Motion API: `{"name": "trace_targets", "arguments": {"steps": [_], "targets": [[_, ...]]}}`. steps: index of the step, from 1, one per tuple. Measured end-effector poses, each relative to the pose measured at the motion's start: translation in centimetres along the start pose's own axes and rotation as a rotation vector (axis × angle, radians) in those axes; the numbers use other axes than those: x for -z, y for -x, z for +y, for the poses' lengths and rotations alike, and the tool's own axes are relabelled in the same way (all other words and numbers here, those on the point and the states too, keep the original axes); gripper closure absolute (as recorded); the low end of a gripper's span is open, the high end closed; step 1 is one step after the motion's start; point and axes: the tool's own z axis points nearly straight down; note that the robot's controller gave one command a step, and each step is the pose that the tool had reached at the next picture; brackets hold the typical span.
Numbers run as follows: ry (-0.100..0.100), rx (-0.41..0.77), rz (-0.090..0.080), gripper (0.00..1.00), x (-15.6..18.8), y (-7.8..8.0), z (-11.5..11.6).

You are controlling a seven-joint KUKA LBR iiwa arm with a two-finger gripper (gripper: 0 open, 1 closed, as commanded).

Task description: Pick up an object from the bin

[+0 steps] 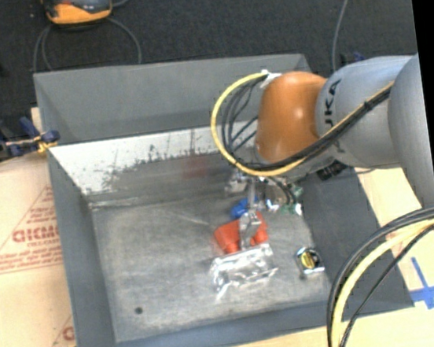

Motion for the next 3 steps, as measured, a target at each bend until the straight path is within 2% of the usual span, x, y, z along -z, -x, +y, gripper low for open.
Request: {"name": "trace_targets", "arguments": {"steps": [1, 2, 3], "targets": [[0.001, -0.004, 0.009, 1.0, 0.0, -0.1, -0.1], [-0.005, 0.235, 0.003, 1.0, 10.7, -0.6, 0.5], [-0.003, 0.508, 0.004, 1.0, 18.9, 0.2, 2.9]]}}
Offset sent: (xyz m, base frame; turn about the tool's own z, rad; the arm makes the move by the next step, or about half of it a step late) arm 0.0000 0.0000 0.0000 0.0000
